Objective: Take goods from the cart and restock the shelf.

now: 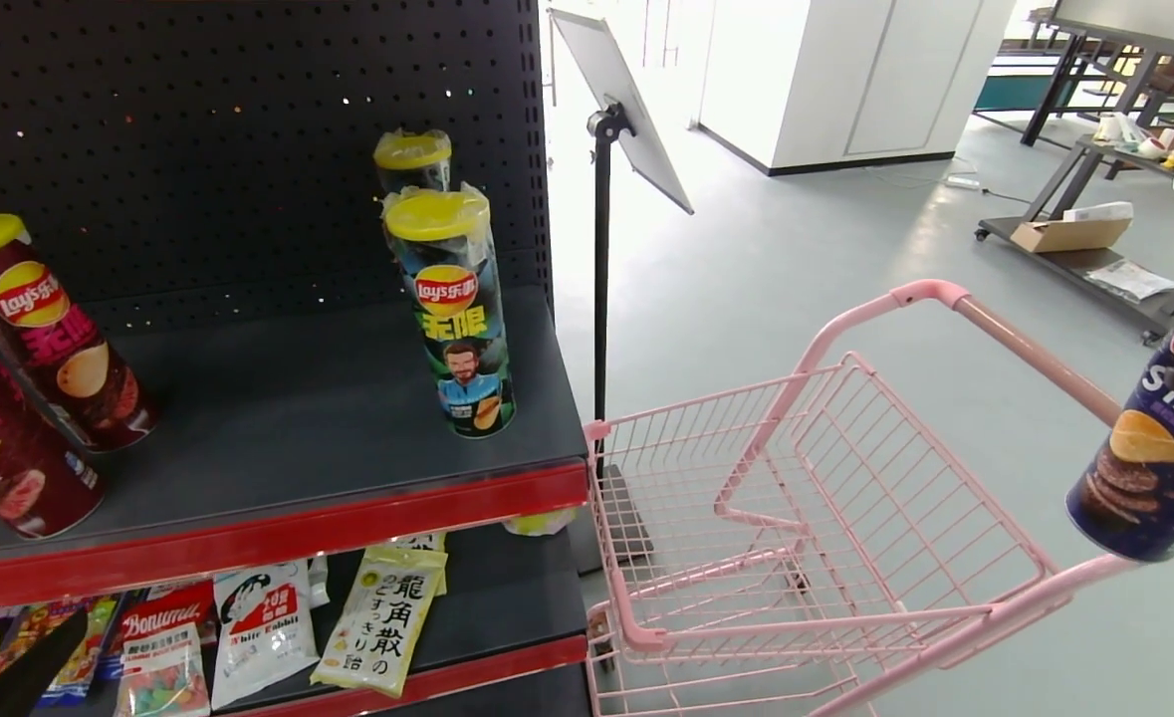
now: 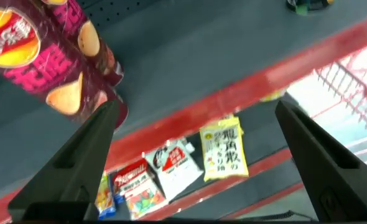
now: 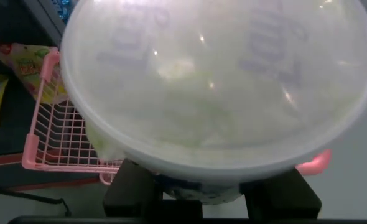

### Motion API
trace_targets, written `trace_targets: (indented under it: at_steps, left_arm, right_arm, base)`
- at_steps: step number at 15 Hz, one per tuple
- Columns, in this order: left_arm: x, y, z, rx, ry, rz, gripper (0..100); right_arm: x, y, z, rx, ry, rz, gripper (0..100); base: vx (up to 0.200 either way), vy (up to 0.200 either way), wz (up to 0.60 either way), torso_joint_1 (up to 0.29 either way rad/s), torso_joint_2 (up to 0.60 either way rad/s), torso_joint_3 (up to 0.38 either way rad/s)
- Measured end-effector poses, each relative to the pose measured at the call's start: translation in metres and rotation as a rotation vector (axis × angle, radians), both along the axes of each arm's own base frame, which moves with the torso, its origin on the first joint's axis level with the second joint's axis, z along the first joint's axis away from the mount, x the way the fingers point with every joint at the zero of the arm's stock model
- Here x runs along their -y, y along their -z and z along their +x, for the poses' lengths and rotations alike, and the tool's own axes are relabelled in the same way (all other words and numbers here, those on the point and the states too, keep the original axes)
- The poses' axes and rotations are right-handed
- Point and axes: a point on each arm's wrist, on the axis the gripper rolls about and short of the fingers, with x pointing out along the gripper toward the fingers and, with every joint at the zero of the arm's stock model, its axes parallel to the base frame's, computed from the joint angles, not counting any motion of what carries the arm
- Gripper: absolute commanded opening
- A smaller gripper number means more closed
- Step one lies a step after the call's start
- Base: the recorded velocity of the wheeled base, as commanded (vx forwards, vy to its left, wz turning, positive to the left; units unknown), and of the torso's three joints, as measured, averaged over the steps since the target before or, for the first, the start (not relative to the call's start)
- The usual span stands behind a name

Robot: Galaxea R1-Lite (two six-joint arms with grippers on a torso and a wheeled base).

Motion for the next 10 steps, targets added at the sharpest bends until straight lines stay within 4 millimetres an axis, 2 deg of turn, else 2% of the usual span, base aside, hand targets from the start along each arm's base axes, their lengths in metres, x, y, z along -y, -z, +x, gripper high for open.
trace_targets:
  at_steps: [3,4,9,10]
  left_arm:
    - [0.0001,0.0002,-0.0001,0.000,0.004,0.001,100]
    - [0.0001,0.0002,-0.0001,0.000,0.004,0.001,100]
    - [0.0001,-0.0013,0.0000,0.006,0.007,0.001,100]
    - [0.0001,-0.0014,0.0000,0.006,0.006,0.001,100]
  right_arm:
    - [0.0002,-0.0003,-0.0004,0.002,0.002,-0.001,0]
    - [0.0002,0.0002,-0.0006,0.001,0.002,-0.001,0]
    - [0.0003,0.0018,-0.0014,-0.002,0.005,-0.003,0]
    - [0.0003,0.0017,-0.0014,-0.002,0.005,-0.002,0]
  base:
    - [-0.200,0.000,0.00,-0.005,-0.01,0.004]
    - [0.000,0.000,0.00,0.000,0.00,0.000]
    - [0.000,0.000,0.60,0.002,0.00,0.002]
    - [0.000,0.000,0.00,0.000,0.00,0.000]
